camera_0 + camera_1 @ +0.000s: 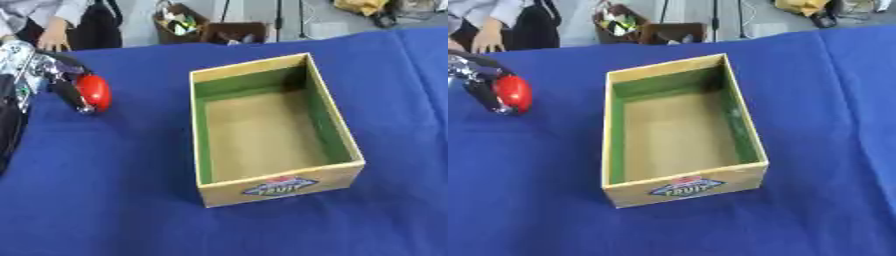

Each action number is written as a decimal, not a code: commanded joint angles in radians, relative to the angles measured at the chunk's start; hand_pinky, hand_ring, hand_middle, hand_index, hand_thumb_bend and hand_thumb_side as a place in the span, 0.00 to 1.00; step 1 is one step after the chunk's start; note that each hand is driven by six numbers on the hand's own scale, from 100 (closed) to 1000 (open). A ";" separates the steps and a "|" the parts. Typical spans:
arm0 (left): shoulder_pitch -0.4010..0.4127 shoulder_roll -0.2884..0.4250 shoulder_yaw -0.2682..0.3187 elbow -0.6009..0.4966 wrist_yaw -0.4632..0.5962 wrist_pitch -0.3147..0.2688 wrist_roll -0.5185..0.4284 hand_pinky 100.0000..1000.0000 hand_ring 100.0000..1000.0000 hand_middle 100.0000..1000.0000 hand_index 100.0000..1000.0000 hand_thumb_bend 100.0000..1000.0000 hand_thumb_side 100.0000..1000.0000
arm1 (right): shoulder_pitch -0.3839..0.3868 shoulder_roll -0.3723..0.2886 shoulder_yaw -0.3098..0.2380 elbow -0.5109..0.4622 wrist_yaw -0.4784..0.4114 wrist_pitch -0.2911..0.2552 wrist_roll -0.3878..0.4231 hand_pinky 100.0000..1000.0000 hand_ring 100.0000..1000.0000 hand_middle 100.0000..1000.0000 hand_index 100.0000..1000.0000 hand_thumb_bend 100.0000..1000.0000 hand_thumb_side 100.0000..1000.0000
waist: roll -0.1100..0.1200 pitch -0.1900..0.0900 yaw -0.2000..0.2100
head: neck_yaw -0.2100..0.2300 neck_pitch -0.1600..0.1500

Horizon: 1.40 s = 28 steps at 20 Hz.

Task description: Pick up objects on the table and place them in the box.

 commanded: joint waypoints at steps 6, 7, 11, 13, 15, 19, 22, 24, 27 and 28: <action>-0.025 0.029 0.010 -0.080 0.091 -0.007 0.093 0.30 0.51 0.43 0.46 0.00 0.45 | 0.006 -0.021 -0.014 -0.016 0.002 0.003 -0.001 0.63 0.67 0.61 0.66 0.00 0.88 | -0.006 -0.051 0.010 | -0.014 0.011; -0.024 0.031 0.006 -0.090 0.094 -0.010 0.100 0.29 0.51 0.42 0.46 0.00 0.45 | 0.007 -0.020 -0.015 -0.016 0.002 0.003 -0.001 0.63 0.67 0.61 0.66 0.00 0.88 | -0.007 -0.054 0.012 | -0.015 0.013; -0.022 0.034 -0.004 -0.133 0.121 -0.025 0.106 0.27 0.49 0.40 0.45 0.00 0.44 | 0.012 -0.019 -0.017 -0.016 0.001 0.005 -0.003 0.63 0.67 0.61 0.66 0.00 0.88 | -0.007 -0.066 0.017 | -0.022 0.019; -0.022 0.034 -0.007 -0.162 0.137 -0.030 0.108 0.26 0.49 0.40 0.45 0.00 0.42 | 0.014 -0.017 -0.018 -0.016 0.000 0.005 -0.004 0.63 0.67 0.61 0.66 0.00 0.88 | -0.008 -0.072 0.019 | -0.024 0.023; -0.023 0.032 -0.013 -0.203 0.154 -0.038 0.120 0.23 0.47 0.39 0.45 0.00 0.41 | 0.016 -0.017 -0.020 -0.016 -0.001 0.005 -0.005 0.63 0.67 0.61 0.66 0.00 0.87 | -0.008 -0.078 0.021 | -0.027 0.025; -0.026 0.011 -0.053 -0.334 0.190 -0.058 0.153 0.21 0.47 0.39 0.44 0.00 0.38 | 0.017 -0.015 -0.020 -0.016 -0.004 0.005 -0.006 0.63 0.67 0.61 0.66 0.00 0.87 | -0.009 -0.090 0.026 | -0.027 0.031; -0.044 -0.042 -0.096 -0.452 0.193 -0.071 0.161 0.20 0.47 0.38 0.44 0.00 0.36 | 0.015 -0.012 -0.019 -0.016 -0.008 0.004 -0.003 0.63 0.67 0.61 0.66 0.00 0.87 | -0.009 -0.101 0.029 | -0.023 0.037; -0.058 -0.093 -0.123 -0.517 0.191 -0.078 0.151 0.20 0.47 0.39 0.44 0.00 0.36 | 0.013 -0.010 -0.017 -0.016 -0.012 0.004 -0.001 0.63 0.67 0.61 0.66 0.00 0.87 | -0.010 -0.108 0.030 | -0.022 0.042; -0.073 -0.175 -0.162 -0.574 0.183 -0.089 0.122 0.21 0.47 0.39 0.45 0.00 0.36 | 0.007 -0.007 -0.014 -0.016 -0.017 0.003 0.004 0.63 0.67 0.61 0.66 0.00 0.87 | -0.011 -0.117 0.030 | -0.023 0.050; -0.076 -0.205 -0.175 -0.581 0.178 -0.093 0.112 0.21 0.47 0.39 0.45 0.00 0.36 | 0.005 -0.006 -0.013 -0.016 -0.019 0.003 0.006 0.63 0.67 0.61 0.66 0.00 0.87 | -0.011 -0.120 0.029 | -0.024 0.053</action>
